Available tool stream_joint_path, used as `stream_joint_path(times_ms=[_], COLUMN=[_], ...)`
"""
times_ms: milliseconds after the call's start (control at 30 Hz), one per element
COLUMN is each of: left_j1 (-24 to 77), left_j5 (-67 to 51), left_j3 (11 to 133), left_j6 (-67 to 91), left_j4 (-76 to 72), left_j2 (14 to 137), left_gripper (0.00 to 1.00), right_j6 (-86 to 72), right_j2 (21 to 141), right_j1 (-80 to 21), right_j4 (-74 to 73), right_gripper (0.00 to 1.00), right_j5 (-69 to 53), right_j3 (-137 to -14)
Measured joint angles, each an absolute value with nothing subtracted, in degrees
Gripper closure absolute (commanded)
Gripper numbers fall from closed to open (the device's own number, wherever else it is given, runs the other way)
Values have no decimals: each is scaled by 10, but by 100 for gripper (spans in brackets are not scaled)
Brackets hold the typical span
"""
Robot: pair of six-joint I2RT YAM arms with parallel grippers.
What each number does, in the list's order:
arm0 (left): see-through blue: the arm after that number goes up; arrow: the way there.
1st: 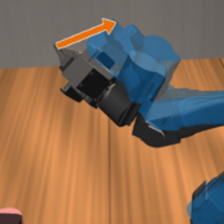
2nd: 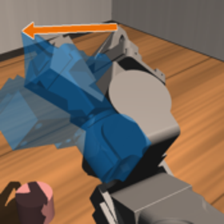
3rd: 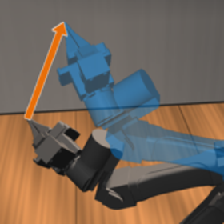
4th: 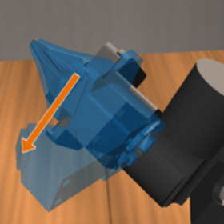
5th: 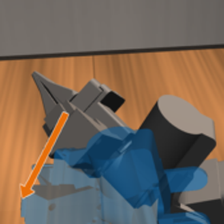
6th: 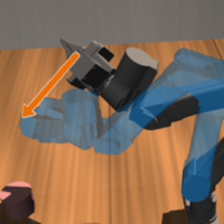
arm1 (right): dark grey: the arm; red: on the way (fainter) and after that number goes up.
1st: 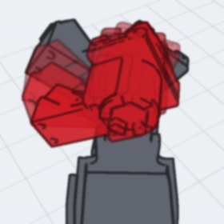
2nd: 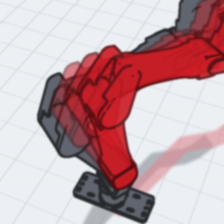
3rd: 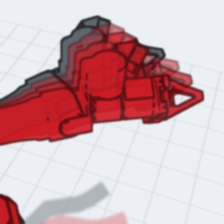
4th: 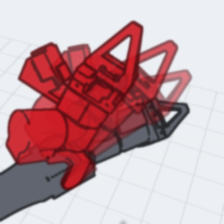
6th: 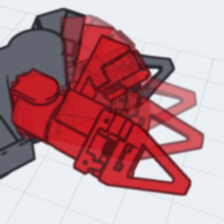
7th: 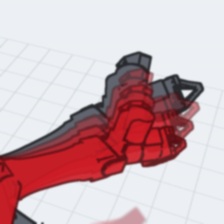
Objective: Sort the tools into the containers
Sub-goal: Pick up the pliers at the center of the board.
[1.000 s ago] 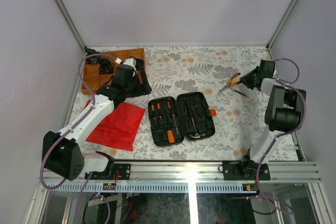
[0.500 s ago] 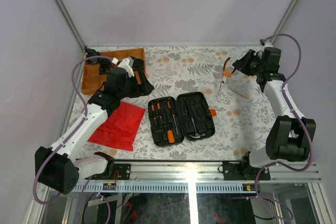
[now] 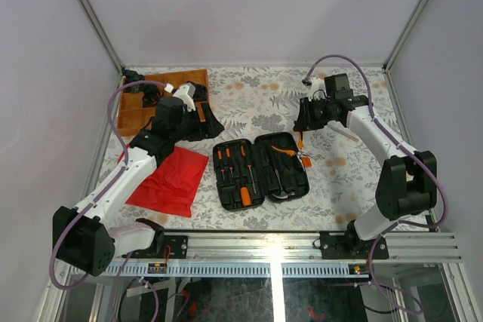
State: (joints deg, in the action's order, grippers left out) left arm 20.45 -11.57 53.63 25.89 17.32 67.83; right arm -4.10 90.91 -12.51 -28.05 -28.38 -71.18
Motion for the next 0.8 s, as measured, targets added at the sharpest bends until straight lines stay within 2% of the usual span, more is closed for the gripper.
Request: stream_joint_path(times_ms=[200,467,667,800], left_j1=[204,198,200,242], left_j5=[-117,-122,-147,-136], left_j3=[536,536,535,535], left_j6=[259,259,259,258], left_j4=[173,173,165,162], left_j2=[682,685,689,693], left_gripper=[23,24,29,29], right_j6=[-44,-151,-268,-362], right_j2=[912,904,829,761], right_j1=[-154,-165,-165,-164], right_j4=[-288,-229,-144,-63], right_gripper=[100,100,100,100], right_j5=[-253,-188,-164,-155], right_j3=[-695,-615,-528,-460])
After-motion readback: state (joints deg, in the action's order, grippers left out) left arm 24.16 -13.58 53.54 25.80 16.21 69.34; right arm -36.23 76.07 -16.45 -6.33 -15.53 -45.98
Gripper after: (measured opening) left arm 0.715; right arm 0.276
